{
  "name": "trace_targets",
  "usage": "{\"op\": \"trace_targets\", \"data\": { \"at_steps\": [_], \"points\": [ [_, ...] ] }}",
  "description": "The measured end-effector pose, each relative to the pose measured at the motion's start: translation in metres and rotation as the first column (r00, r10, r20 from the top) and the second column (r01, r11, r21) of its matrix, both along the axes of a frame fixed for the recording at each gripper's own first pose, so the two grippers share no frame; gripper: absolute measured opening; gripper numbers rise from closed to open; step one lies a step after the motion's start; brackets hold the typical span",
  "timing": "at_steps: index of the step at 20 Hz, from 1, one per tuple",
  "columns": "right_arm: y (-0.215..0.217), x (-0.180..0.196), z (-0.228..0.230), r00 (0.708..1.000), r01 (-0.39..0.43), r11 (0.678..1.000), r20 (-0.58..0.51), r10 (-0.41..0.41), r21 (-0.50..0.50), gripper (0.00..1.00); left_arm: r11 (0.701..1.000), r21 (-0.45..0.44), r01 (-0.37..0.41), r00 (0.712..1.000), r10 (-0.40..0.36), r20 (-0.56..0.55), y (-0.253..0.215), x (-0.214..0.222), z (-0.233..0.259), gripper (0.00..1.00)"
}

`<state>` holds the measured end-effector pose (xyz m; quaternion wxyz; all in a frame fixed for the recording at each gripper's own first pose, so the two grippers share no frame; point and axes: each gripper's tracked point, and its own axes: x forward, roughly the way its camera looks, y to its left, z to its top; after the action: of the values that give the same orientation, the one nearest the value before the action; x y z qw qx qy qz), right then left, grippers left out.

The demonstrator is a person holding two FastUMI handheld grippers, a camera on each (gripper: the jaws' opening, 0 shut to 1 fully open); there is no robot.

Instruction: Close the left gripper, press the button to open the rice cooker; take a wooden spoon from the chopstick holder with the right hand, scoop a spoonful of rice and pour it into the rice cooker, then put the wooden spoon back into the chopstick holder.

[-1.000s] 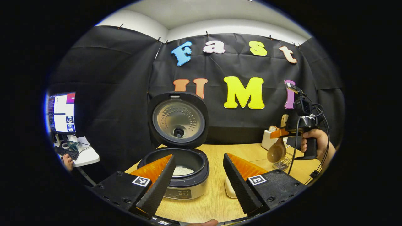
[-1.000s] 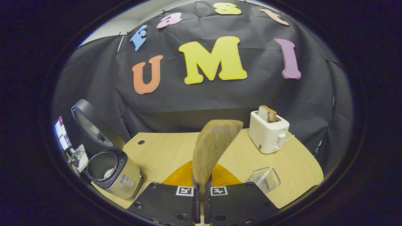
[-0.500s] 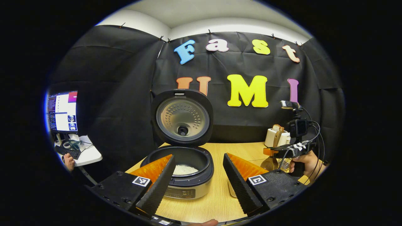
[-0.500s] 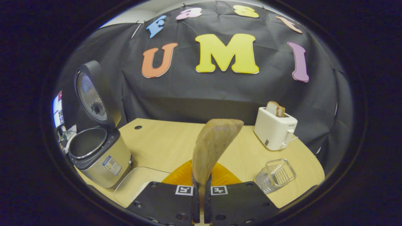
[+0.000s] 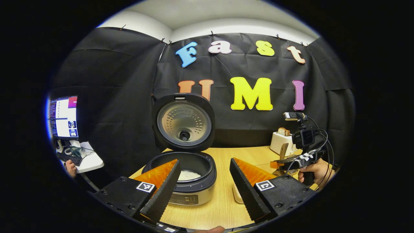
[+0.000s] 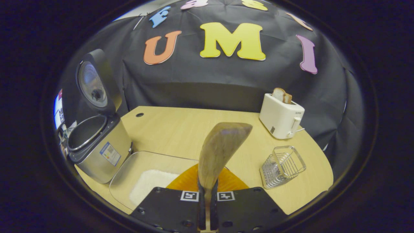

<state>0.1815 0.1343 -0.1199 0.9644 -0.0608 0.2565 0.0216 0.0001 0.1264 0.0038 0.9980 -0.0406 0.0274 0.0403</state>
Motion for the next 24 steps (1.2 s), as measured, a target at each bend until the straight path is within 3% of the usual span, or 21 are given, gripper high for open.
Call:
{"op": "trace_targets", "data": {
  "at_steps": [7, 17, 19, 22, 24],
  "points": [
    [0.032, -0.035, -0.009, 1.000, 0.002, 0.994, 0.012, -0.001, -0.110, 0.06, 1.000, -0.007, -0.003, 1.000, 0.003, -0.004, 0.003, 0.000, -0.001, 0.97],
    [0.062, -0.042, -0.021, 0.988, 0.157, 0.987, 0.004, -0.157, 0.038, 0.06, 0.999, -0.039, 0.011, 1.000, -0.011, 0.001, 0.006, 0.002, -0.002, 0.97],
    [0.064, -0.043, -0.023, 0.982, 0.189, 0.978, 0.001, -0.189, 0.090, 0.06, 0.998, -0.057, 0.002, 1.000, -0.002, -0.008, 0.009, 0.002, -0.004, 0.92],
    [0.070, -0.042, -0.024, 0.976, 0.215, 0.964, -0.018, -0.215, 0.159, 0.05, 0.998, -0.066, -0.001, 1.000, 0.001, -0.007, 0.011, 0.003, -0.003, 0.97],
    [0.082, -0.040, -0.024, 0.981, 0.193, 0.961, -0.028, -0.191, 0.198, 0.06, 0.998, -0.070, 0.001, 1.000, -0.001, -0.004, 0.011, 0.003, -0.002, 0.97]
  ]
}}
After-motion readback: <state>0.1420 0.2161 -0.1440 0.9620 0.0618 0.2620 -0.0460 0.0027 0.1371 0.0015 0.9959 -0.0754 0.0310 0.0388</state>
